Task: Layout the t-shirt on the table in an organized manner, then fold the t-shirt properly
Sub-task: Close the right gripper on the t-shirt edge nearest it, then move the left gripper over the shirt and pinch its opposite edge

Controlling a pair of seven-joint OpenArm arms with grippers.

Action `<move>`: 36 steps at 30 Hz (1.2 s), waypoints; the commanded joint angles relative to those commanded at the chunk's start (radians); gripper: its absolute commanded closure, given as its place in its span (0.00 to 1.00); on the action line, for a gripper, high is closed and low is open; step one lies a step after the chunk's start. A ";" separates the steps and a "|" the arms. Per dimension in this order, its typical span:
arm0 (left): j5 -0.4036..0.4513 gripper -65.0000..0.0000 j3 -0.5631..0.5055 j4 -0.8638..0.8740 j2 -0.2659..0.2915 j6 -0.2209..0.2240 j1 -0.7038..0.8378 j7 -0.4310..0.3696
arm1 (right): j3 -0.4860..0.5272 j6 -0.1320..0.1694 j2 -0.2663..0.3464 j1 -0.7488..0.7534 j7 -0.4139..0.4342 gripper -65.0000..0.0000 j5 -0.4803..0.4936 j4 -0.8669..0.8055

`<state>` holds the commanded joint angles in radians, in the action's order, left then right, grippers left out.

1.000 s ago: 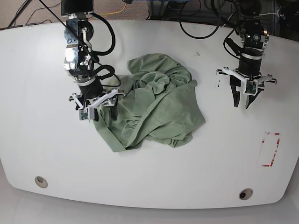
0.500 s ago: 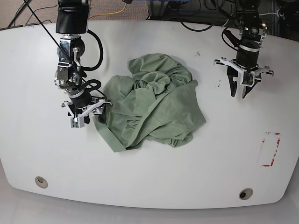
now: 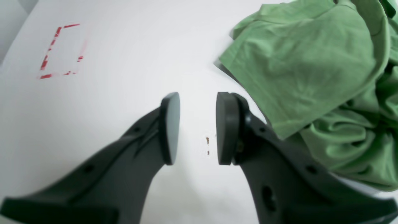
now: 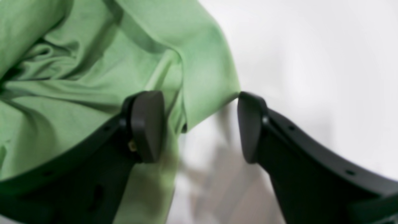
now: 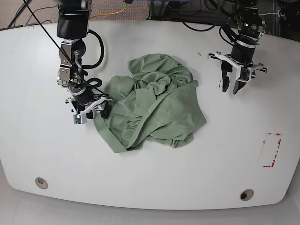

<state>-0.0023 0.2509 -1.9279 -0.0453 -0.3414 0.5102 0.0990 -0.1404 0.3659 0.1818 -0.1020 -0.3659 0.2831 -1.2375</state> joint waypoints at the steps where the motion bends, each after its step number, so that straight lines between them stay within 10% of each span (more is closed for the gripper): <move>1: 0.000 0.72 0.000 0.000 0.000 0.000 0.000 0.000 | 0.000 0.006 -0.002 0.000 0.000 0.45 0.000 0.000; 10: 0.000 0.72 0.000 0.000 0.002 0.000 0.002 0.000 | 0.002 0.028 -0.038 0.000 0.000 0.47 -0.006 0.002; 18: 0.000 0.72 0.000 0.002 0.002 -0.002 0.003 0.000 | 0.002 0.028 -0.040 -0.005 -0.002 1.00 -0.006 0.002; 21: 0.000 0.72 0.000 0.005 0.002 -0.014 0.005 0.002 | 0.002 0.028 -0.040 -0.005 -0.005 0.99 -0.006 0.002; 36: -0.138 0.72 -0.002 0.008 0.002 -0.316 0.008 0.238 | 0.002 0.028 -0.035 0.002 -0.003 1.00 -0.008 -0.003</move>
<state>-0.1404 0.2493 -1.9202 -0.0437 -0.6575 0.5178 0.3368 -0.1389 0.3936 0.1465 -0.1005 -0.3690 0.2754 -1.2405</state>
